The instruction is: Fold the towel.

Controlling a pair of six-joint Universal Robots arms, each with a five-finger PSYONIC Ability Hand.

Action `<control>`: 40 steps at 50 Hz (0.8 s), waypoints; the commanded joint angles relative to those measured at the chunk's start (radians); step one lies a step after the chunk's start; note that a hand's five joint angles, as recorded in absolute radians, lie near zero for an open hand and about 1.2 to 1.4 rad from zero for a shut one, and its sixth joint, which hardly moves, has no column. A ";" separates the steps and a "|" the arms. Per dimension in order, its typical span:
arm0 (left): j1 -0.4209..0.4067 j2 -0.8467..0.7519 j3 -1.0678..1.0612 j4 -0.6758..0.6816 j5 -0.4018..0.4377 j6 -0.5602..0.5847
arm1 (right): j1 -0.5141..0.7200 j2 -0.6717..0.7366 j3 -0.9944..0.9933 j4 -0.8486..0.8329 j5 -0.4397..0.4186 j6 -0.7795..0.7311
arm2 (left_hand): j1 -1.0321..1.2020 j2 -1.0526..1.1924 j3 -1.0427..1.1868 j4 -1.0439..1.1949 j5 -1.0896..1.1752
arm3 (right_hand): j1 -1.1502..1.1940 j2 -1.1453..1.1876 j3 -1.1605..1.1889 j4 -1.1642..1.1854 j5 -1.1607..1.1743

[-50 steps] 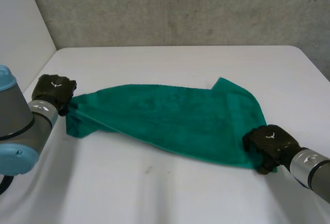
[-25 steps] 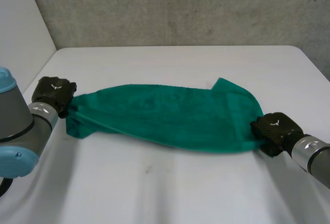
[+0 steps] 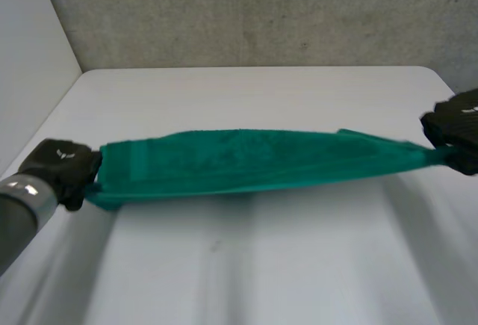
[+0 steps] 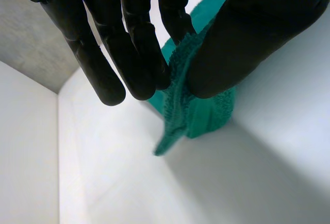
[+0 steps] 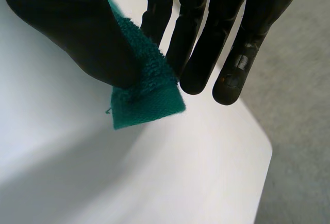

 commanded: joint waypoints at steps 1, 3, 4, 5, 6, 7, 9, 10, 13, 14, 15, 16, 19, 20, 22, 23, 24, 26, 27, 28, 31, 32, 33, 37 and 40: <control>0.009 0.115 -0.077 -0.118 0.022 0.089 | -0.036 0.035 -0.026 0.215 0.070 -0.273 | 0.275 0.197 0.203 0.201 0.244 | 0.430 0.220 0.214 0.207 0.240; 0.007 0.062 -0.089 -0.093 0.023 0.121 | -0.032 0.102 -0.021 0.181 0.088 -0.247 | 0.275 0.197 0.203 0.201 0.244 | 0.430 0.220 0.214 0.207 0.240; 0.006 0.030 -0.089 -0.081 0.022 0.132 | -0.031 0.137 -0.024 0.166 0.096 -0.242 | 0.275 0.197 0.203 0.201 0.244 | 0.430 0.220 0.214 0.207 0.240; 0.004 -0.007 -0.084 -0.067 0.020 0.141 | -0.026 0.176 -0.029 0.152 0.105 -0.237 | 0.275 0.197 0.203 0.201 0.244 | 0.430 0.220 0.214 0.207 0.240; 0.000 -0.044 -0.078 -0.055 0.016 0.147 | -0.020 0.215 -0.035 0.141 0.117 -0.233 | 0.275 0.197 0.203 0.201 0.244 | 0.430 0.220 0.214 0.207 0.240; 0.000 -0.079 -0.071 -0.043 0.011 0.152 | -0.014 0.245 -0.038 0.129 0.128 -0.227 | 0.275 0.197 0.203 0.201 0.244 | 0.430 0.220 0.214 0.207 0.240; 0.003 -0.177 -0.020 -0.015 0.008 0.161 | 0.015 0.320 -0.062 0.100 0.172 -0.220 | 0.275 0.197 0.203 0.201 0.244 | 0.430 0.220 0.214 0.207 0.240; 0.003 -0.211 0.006 -0.007 0.005 0.162 | 0.044 0.361 -0.090 0.081 0.201 -0.216 | 0.275 0.197 0.203 0.201 0.244 | 0.430 0.220 0.214 0.207 0.240; -0.002 -0.320 0.135 0.005 -0.026 0.167 | 0.095 0.412 -0.153 0.054 0.243 -0.194 | 0.275 0.197 0.203 0.201 0.244 | 0.430 0.220 0.214 0.207 0.240; -0.007 -0.351 0.212 0.005 -0.052 0.172 | 0.122 0.441 -0.215 0.034 0.266 -0.170 | 0.275 0.197 0.203 0.201 0.244 | 0.430 0.220 0.214 0.207 0.240; -0.008 -0.363 0.256 0.005 -0.064 0.176 | 0.135 0.453 -0.254 0.025 0.275 -0.156 | 0.275 0.197 0.203 0.201 0.244 | 0.430 0.220 0.214 0.207 0.240; -0.013 -0.374 0.302 0.005 -0.075 0.181 | 0.135 0.454 -0.254 0.025 0.275 -0.156 | 0.275 0.197 0.203 0.201 0.244 | 0.430 0.220 0.214 0.207 0.240; -0.029 -0.402 0.507 0.016 -0.112 0.202 | 0.164 0.480 -0.454 -0.023 0.291 -0.070 | 0.275 0.197 0.203 0.201 0.244 | 0.430 0.220 0.214 0.207 0.240; -0.036 -0.406 0.569 0.027 -0.115 0.207 | 0.168 0.480 -0.513 -0.038 0.292 -0.040 | 0.275 0.197 0.203 0.201 0.244 | 0.430 0.220 0.214 0.207 0.240; -0.049 -0.405 0.741 0.106 -0.119 0.218 | 0.178 0.481 -0.701 -0.107 0.292 0.080 | 0.275 0.197 0.203 0.201 0.244 | 0.430 0.220 0.214 0.207 0.240; -0.056 -0.402 0.791 0.153 -0.121 0.210 | 0.178 0.481 -0.757 -0.139 0.289 0.129 | 0.275 0.197 0.203 0.201 0.244 | 0.430 0.220 0.214 0.207 0.240; -0.060 -0.396 0.831 0.207 -0.122 0.205 | 0.176 0.480 -0.844 -0.219 0.285 0.222 | 0.275 0.197 0.203 0.201 0.244 | 0.430 0.220 0.214 0.207 0.240; -0.069 -0.368 0.874 0.328 -0.126 0.199 | 0.173 0.478 -0.874 -0.266 0.282 0.267 | 0.275 0.197 0.203 0.201 0.244 | 0.430 0.220 0.214 0.207 0.240; -0.079 -0.333 0.879 0.432 -0.124 0.198 | 0.169 0.466 -0.887 -0.350 0.269 0.340 | 0.275 0.197 0.203 0.201 0.244 | 0.430 0.220 0.214 0.207 0.240; -0.082 -0.319 0.879 0.482 -0.123 0.196 | 0.169 0.445 -0.880 -0.412 0.260 0.390 | 0.275 0.197 0.203 0.201 0.244 | 0.430 0.220 0.214 0.207 0.240; -0.091 -0.301 0.864 0.531 -0.122 0.195 | 0.159 0.382 -0.820 -0.408 0.211 0.404 | 0.275 0.197 0.203 0.201 0.244 | 0.430 0.220 0.214 0.207 0.240; -0.091 -0.299 0.856 0.518 -0.122 0.192 | 0.159 0.381 -0.820 -0.408 0.211 0.404 | 0.275 0.197 0.203 0.201 0.244 | 0.430 0.220 0.214 0.207 0.240; -0.094 -0.299 0.830 0.487 -0.119 0.189 | 0.153 0.362 -0.761 -0.387 0.179 0.402 | 0.275 0.197 0.203 0.201 0.244 | 0.430 0.220 0.214 0.207 0.240; -0.089 -0.299 0.755 0.455 -0.119 0.173 | 0.156 0.358 -0.682 -0.383 0.156 0.398 | 0.275 0.197 0.203 0.201 0.244 | 0.430 0.220 0.214 0.207 0.240; -0.082 -0.298 0.665 0.455 -0.116 0.147 | 0.159 0.360 -0.619 -0.376 0.148 0.386 | 0.275 0.197 0.203 0.201 0.244 | 0.430 0.220 0.214 0.207 0.240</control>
